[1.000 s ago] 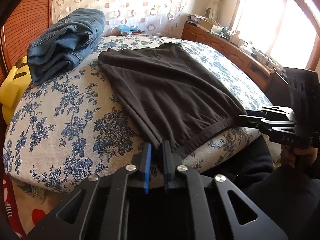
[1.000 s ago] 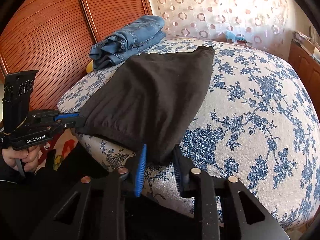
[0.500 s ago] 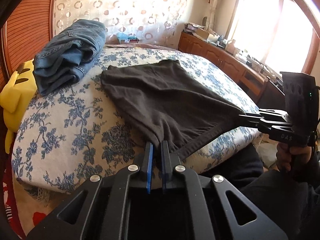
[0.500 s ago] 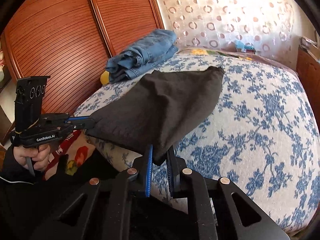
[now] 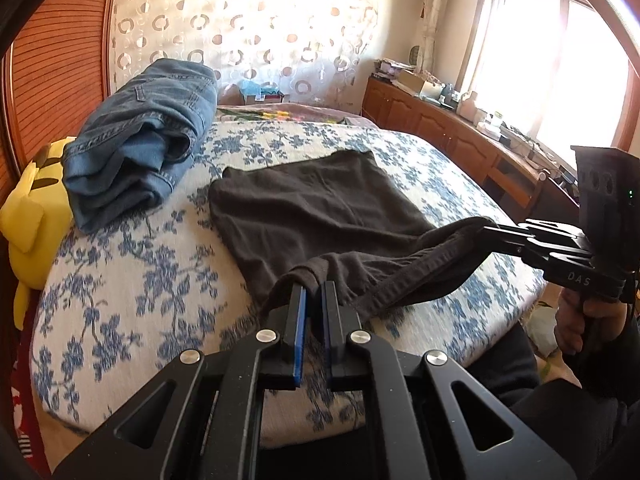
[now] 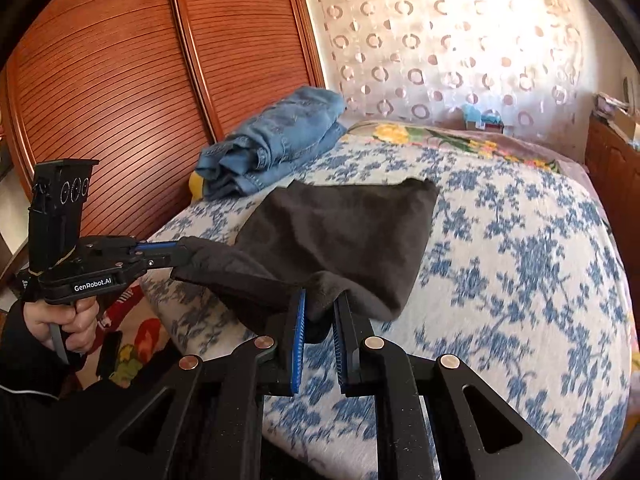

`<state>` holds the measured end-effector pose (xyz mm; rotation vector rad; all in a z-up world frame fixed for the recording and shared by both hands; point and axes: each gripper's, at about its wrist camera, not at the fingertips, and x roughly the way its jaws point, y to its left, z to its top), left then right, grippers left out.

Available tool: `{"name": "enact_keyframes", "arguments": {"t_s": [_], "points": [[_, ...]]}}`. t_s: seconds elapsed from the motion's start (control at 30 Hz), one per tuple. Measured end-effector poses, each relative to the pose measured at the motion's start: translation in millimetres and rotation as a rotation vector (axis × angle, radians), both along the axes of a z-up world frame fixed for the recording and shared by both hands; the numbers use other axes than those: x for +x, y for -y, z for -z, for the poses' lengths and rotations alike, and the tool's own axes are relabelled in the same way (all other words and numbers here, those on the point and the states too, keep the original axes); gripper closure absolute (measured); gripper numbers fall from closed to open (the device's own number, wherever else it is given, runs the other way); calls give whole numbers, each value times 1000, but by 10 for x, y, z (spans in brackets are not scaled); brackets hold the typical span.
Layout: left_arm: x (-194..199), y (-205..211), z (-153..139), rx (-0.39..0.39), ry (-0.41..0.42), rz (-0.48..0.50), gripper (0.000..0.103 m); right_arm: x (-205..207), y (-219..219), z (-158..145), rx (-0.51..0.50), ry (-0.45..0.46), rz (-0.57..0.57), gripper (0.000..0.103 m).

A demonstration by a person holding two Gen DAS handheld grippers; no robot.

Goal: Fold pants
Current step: 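Lift the shorts with both tools and fold them over toward the left tool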

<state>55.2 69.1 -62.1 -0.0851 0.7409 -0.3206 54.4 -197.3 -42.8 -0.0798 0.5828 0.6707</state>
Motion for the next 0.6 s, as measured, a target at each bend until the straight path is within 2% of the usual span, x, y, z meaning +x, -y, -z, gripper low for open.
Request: {"name": "enact_keyframes", "arguments": {"t_s": [0.27, 0.6], "points": [[308, -36, -52, -2, 22, -16, 95, 261, -58, -40, 3, 33, 17, 90], [530, -24, -154, 41, 60, -39, 95, 572, -172, -105, -5, 61, 36, 90]]}}
